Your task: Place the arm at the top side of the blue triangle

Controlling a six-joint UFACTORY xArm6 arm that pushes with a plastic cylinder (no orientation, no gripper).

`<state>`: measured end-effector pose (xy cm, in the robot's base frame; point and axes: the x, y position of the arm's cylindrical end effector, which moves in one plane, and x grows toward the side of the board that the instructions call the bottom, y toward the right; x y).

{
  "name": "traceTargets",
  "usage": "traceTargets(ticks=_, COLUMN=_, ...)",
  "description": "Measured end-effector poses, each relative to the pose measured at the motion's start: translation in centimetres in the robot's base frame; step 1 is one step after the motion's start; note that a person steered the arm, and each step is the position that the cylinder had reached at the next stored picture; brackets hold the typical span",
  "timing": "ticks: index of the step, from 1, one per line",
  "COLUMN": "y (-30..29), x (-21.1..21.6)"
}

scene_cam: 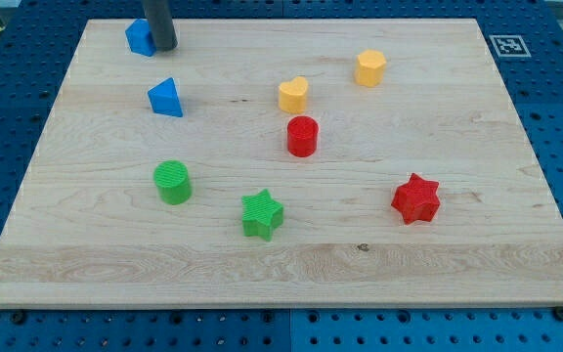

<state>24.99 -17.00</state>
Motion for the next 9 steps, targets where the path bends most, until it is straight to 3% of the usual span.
traceTargets(ticks=4, y=3.4, x=0.5)
traceTargets(ticks=9, y=2.7, x=6.1)
